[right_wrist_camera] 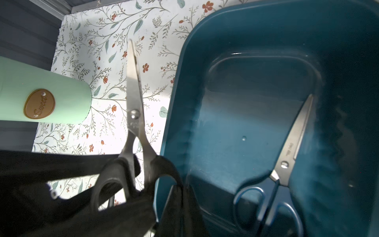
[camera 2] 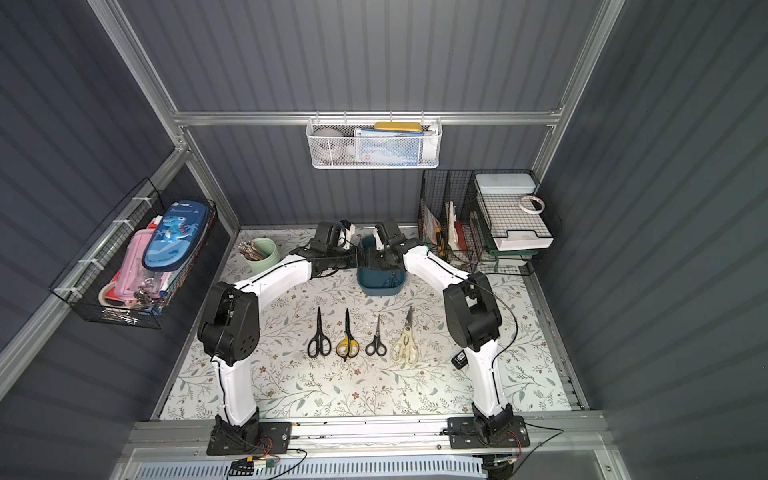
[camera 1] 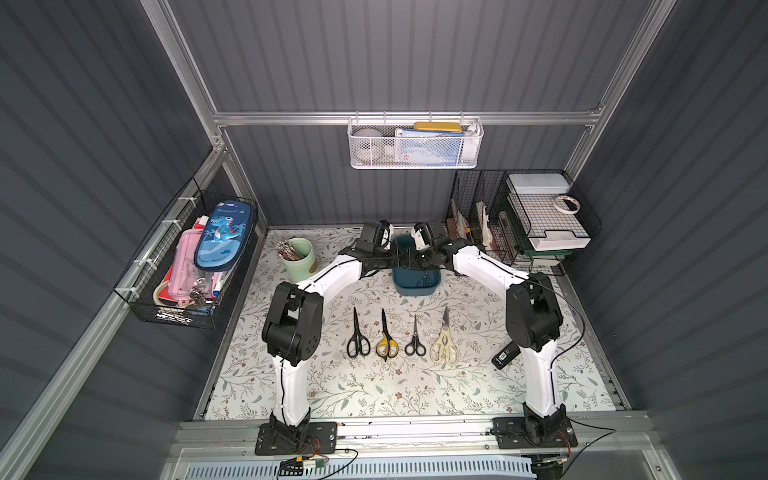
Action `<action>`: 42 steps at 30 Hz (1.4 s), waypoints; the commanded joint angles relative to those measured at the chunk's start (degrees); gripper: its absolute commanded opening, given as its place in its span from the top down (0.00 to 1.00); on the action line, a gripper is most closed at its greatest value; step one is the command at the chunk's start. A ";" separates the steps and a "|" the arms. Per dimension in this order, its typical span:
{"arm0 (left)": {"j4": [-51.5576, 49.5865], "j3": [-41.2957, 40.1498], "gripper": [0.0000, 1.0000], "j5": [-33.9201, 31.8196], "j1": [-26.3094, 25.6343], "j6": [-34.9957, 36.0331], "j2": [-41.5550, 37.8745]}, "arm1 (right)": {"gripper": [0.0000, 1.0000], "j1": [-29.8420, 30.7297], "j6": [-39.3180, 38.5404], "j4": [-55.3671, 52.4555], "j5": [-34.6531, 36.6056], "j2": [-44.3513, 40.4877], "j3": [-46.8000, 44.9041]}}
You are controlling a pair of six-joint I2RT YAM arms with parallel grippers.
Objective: Take the scissors out of the storage box
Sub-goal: Pick up the scissors from the storage box, then place the scissors at the center of the board.
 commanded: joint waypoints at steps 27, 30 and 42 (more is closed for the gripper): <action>-15.91 -26.75 0.90 -0.05 12.89 4.40 -28.15 | 0.46 -0.55 -3.71 2.79 -4.14 -10.35 -14.66; -22.58 -27.71 0.89 -4.31 14.02 5.21 -29.06 | 0.46 -0.20 -3.52 3.09 -5.09 -10.56 -15.01; -30.00 -35.03 0.89 -7.27 14.41 2.81 -31.56 | 0.45 3.37 -2.82 7.55 -6.04 -11.38 -17.68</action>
